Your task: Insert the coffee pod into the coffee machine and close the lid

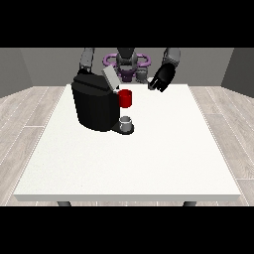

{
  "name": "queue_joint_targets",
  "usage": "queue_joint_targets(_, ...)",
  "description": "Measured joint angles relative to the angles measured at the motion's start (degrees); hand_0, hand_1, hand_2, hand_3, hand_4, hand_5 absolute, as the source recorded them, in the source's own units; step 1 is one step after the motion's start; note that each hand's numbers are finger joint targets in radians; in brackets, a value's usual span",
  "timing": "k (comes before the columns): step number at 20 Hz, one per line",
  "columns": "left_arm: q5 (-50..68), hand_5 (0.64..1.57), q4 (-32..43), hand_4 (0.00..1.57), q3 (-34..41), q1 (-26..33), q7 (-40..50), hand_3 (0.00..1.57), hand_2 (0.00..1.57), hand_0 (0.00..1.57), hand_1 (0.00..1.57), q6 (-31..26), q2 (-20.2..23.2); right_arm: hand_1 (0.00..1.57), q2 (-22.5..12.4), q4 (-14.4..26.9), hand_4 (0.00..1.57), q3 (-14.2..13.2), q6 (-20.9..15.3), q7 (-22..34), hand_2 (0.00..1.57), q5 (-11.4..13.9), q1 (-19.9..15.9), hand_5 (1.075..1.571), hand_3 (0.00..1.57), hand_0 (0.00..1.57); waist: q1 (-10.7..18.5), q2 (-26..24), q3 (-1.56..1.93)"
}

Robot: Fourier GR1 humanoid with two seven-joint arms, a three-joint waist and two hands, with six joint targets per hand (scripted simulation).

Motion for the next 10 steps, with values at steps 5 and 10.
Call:
queue_joint_targets(5, 0.7, 1.571, -1.3, 0.52, 1.2, -4.8, 2.7, 1.38, 1.40, 1.38, 1.38, -4.3, -0.1, 0.00, 0.0, -0.1, 0.00, -0.1, 0.9, -1.0, 0.00, -1.1, 0.0, 1.571, 0.00, 0.00, -1.1, -0.9, 0.02)
queue_joint_targets(10, 2.9, 1.571, -0.9, 0.49, 4.8, -10.8, 6.0, 1.26, 1.24, 1.20, 1.20, -6.5, 0.2, 0.00, 0.6, -1.6, 0.00, 0.0, 0.8, -1.2, 0.00, -1.3, -2.3, 1.571, 0.00, 0.00, -3.0, 0.7, 0.02)
